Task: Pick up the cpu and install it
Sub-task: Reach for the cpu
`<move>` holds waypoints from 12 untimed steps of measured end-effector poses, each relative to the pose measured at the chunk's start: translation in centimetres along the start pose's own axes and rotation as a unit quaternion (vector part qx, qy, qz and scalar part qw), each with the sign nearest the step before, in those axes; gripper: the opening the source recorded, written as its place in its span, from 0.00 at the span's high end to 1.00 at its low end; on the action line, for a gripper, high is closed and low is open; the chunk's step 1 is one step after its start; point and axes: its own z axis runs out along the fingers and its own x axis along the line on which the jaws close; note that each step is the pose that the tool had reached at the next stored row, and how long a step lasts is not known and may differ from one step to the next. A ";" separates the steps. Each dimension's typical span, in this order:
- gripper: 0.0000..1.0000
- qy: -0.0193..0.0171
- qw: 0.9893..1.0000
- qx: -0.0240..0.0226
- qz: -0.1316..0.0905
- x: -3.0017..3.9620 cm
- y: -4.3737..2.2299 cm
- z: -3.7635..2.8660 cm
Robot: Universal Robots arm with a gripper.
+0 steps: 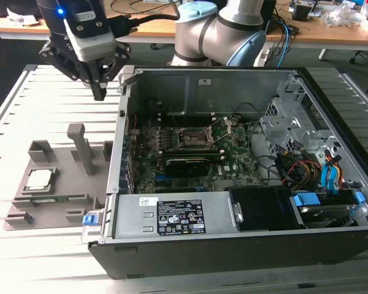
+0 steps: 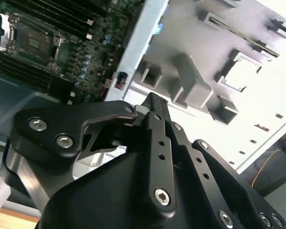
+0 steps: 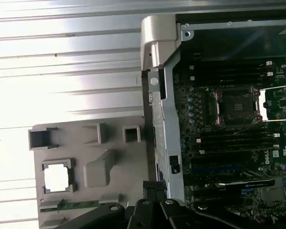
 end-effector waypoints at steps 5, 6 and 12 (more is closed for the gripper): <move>0.89 0.000 1.000 0.000 0.000 2.22 -0.17 -0.06; 0.89 0.000 1.000 0.000 0.000 2.50 -0.19 -0.07; 0.89 0.000 1.000 0.000 0.000 4.95 -0.37 -0.14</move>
